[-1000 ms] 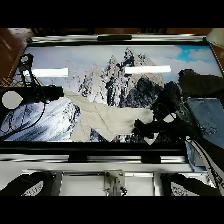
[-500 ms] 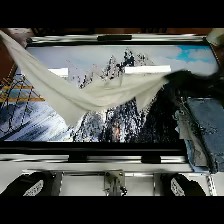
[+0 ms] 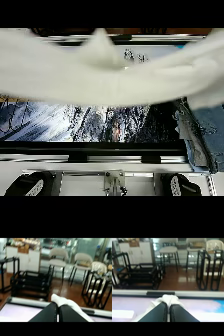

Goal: Fold the shirts.

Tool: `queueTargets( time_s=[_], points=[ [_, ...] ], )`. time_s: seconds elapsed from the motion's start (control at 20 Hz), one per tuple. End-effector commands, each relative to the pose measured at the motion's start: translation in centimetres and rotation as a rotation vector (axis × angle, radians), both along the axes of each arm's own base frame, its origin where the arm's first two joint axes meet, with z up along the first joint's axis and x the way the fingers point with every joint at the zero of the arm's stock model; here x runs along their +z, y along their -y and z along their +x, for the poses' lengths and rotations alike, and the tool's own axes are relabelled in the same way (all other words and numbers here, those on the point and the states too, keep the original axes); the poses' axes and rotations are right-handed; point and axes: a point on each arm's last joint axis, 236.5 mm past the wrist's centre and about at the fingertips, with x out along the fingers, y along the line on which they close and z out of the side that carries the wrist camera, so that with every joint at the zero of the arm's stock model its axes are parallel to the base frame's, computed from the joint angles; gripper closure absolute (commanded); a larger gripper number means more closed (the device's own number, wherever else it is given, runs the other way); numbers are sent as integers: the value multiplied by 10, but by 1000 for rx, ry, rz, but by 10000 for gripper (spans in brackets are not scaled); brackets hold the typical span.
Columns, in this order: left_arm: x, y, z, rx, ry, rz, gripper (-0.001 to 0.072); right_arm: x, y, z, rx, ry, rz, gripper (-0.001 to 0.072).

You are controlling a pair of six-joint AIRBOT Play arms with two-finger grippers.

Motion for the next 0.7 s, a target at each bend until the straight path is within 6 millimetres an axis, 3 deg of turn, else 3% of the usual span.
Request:
queueTargets(
  time_s=[0.0,0.1,0.2,0.35,0.45,0.55,0.65],
  points=[
    [-57,-15,-1,64,-212,-9,667,-46,9,-9,-44,-207,-32,648],
    [-98,-12,22,68,-346,5,667,-95,15,-3,-30,-413,-22,648],
    [-156,-9,51,70,-507,33,667,-144,31,11,-52,-571,23,649],
    [-275,-4,92,63,-812,103,667,-228,45,41,-54,-767,116,648],
    [-346,4,118,46,-944,111,667,-294,37,55,4,-916,237,648],
    [-399,18,149,45,-966,0,667,-345,28,75,46,-979,381,648],
    [-431,33,184,43,-926,-141,666,-377,32,101,17,-965,506,648]
  ],
)
